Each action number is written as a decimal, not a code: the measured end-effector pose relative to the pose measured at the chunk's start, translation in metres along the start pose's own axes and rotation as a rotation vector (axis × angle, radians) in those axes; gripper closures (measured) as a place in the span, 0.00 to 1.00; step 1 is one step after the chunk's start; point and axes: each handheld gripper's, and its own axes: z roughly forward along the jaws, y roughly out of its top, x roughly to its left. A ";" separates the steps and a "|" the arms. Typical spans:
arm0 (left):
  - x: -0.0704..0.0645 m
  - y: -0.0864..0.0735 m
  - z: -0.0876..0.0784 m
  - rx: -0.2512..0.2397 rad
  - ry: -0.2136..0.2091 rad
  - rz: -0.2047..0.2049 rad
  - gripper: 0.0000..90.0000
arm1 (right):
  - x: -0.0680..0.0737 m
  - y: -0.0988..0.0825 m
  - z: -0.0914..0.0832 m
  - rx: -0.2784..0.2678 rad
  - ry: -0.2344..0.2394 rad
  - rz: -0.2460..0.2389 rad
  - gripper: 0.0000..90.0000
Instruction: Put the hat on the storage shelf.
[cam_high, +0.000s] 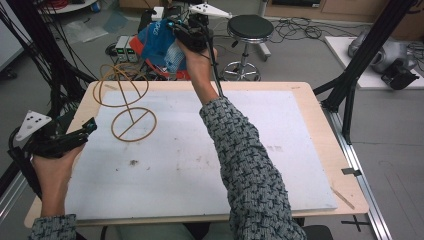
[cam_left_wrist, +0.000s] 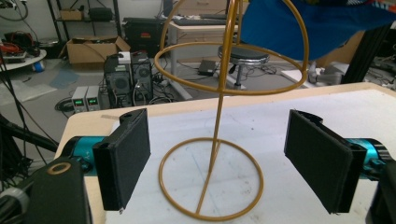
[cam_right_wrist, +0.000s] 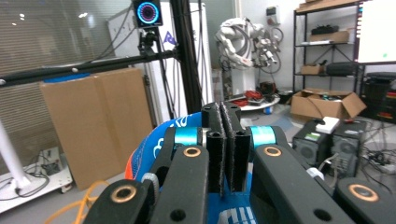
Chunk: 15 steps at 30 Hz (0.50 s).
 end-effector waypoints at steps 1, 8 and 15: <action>0.000 0.000 -0.002 -0.002 0.002 -0.002 0.25 | 0.002 0.001 0.003 -0.002 0.004 -0.001 0.99; 0.004 0.000 -0.017 -0.012 0.020 -0.004 0.25 | 0.025 0.004 0.025 0.002 0.055 -0.011 0.99; 0.006 0.002 -0.024 -0.028 0.026 -0.009 0.25 | 0.052 0.003 0.046 0.013 0.109 -0.018 0.99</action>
